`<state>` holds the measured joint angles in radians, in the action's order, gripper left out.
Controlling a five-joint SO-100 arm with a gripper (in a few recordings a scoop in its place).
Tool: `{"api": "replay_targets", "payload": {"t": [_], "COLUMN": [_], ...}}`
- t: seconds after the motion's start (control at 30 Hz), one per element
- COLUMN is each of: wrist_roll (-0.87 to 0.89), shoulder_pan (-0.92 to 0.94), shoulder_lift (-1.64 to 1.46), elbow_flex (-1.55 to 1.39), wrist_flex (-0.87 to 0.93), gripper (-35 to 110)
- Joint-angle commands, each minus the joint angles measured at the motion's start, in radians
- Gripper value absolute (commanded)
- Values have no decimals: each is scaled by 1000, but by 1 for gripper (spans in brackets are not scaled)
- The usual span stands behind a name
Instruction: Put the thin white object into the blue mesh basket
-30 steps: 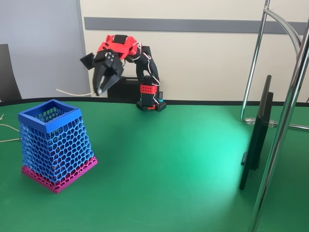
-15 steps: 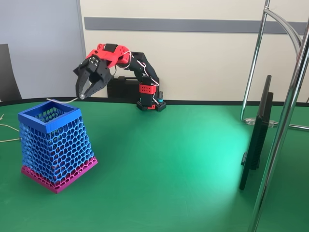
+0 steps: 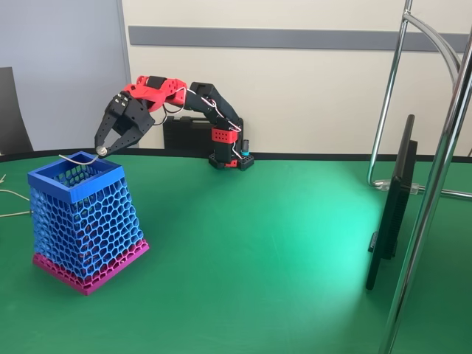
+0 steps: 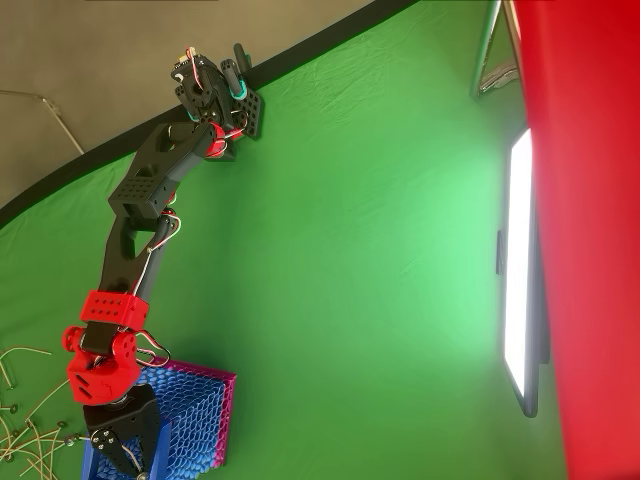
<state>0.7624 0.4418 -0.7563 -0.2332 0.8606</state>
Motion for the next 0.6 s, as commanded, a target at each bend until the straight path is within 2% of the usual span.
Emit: {"api": "replay_targets", "payload": {"t": [0.0,0.57], "wrist_roll": [14,127], "shoulder_pan": [-18,-29], "shoulder_lift": [-15,-60], "elbow_flex": [32,-37], "wrist_flex": [-37,-150], "gripper": [3,4]}}
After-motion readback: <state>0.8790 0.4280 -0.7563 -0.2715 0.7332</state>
